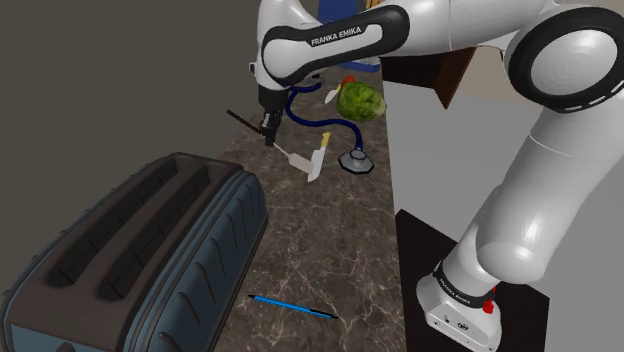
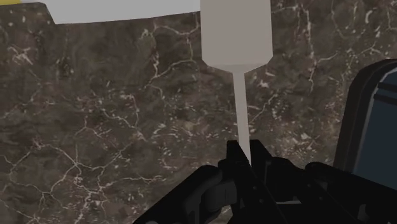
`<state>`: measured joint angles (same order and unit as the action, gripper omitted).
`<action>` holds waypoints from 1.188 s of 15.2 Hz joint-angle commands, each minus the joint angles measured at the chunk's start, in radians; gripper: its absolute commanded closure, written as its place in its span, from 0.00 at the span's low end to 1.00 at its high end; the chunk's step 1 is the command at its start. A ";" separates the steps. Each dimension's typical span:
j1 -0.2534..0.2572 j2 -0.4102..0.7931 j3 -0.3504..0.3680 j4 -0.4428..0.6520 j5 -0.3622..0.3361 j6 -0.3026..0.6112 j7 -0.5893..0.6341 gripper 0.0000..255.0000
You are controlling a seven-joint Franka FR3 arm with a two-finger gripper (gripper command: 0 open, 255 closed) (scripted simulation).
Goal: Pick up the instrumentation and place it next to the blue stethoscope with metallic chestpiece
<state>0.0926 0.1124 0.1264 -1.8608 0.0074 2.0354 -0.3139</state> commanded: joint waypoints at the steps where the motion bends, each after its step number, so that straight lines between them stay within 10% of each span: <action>1: -0.004 0.013 -0.004 -0.005 -0.001 0.018 -0.009 1.00; 18: -0.001 0.099 -0.006 -0.130 -0.012 0.228 -0.004 1.00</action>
<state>0.0911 0.2023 0.1213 -1.9867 -0.0036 2.2500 -0.3184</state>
